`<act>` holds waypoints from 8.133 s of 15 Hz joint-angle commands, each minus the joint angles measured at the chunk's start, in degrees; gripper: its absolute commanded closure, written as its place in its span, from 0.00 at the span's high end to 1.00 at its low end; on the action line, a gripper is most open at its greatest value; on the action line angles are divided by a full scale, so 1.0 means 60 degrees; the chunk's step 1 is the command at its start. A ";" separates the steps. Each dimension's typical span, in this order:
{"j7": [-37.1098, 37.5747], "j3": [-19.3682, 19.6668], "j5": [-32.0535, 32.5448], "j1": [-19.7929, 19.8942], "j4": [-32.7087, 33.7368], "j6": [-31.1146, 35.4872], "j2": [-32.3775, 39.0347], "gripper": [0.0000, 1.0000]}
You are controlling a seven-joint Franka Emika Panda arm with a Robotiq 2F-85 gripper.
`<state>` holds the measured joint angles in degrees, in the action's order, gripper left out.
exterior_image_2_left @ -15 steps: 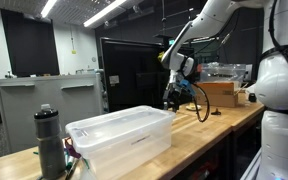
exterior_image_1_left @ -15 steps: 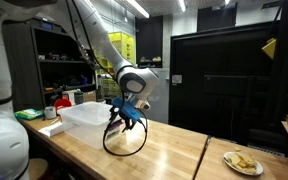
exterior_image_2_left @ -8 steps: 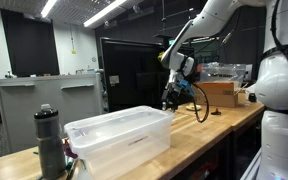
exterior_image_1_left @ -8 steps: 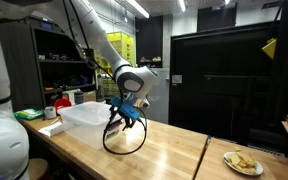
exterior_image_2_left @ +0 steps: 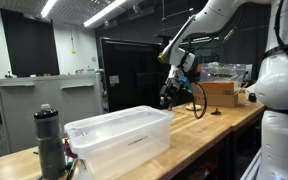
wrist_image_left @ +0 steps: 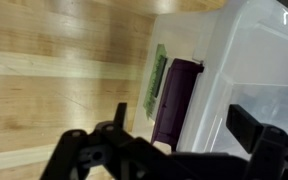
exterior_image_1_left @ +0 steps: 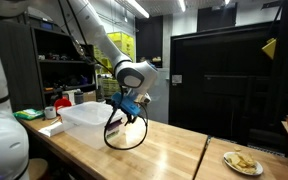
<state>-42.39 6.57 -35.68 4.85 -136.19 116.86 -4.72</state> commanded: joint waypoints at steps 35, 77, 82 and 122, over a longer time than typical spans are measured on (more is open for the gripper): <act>0.0013 0.0067 0.0056 0.0016 0.0064 -0.1712 0.0117 1.00; -0.1281 0.0000 -0.4228 0.0453 0.0862 -0.1175 0.1892 1.00; -0.1239 -0.0147 -0.4615 0.0292 0.0913 -0.0266 0.1918 1.00; 0.0804 -0.0138 0.0567 -0.0083 0.0100 0.0021 -0.1178 0.00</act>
<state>-39.50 5.52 -34.53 5.33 -134.67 116.60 -9.83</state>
